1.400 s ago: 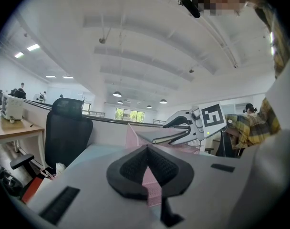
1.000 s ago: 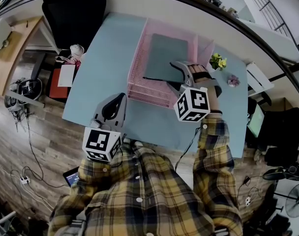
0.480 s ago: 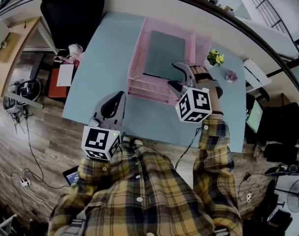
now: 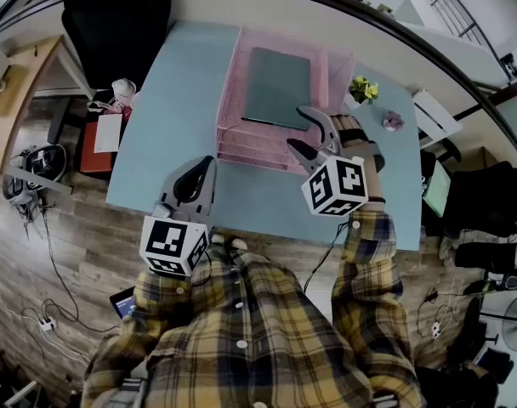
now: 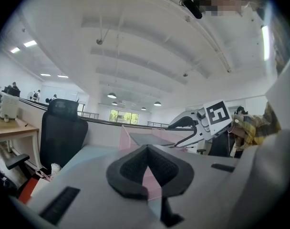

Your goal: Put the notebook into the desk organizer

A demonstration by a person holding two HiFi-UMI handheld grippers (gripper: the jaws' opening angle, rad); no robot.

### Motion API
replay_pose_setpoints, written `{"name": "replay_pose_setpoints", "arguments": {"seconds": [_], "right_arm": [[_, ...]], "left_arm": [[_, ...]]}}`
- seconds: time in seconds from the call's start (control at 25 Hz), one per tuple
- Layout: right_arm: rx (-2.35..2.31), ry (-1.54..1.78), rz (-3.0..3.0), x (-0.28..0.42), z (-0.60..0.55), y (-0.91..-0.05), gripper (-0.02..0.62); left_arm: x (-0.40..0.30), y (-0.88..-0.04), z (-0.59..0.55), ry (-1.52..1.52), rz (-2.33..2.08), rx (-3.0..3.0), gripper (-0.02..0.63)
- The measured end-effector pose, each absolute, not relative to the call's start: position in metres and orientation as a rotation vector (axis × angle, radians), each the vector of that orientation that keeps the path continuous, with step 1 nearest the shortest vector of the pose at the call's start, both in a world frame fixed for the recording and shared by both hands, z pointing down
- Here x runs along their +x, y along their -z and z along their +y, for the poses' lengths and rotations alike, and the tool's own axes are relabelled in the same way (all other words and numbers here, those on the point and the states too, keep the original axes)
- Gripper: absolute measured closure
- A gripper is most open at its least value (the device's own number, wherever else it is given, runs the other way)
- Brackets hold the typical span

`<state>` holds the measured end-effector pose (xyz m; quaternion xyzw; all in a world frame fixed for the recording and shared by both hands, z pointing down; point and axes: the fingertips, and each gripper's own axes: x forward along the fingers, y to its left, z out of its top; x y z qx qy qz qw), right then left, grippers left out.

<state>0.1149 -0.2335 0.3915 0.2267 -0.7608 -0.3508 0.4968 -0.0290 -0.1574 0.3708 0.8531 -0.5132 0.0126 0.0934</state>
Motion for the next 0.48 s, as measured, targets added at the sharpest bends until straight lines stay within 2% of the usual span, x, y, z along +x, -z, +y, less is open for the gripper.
{"name": "replay_pose_setpoints", "arguments": {"seconds": [0.48], "right_arm": [[0.79, 0.792, -1.971, 0.13, -0.197, -0.364, 0.324]], "left_arm": [[-0.011, -0.373, -0.15, -0.045, -1.437, 2.579, 0.614]]}}
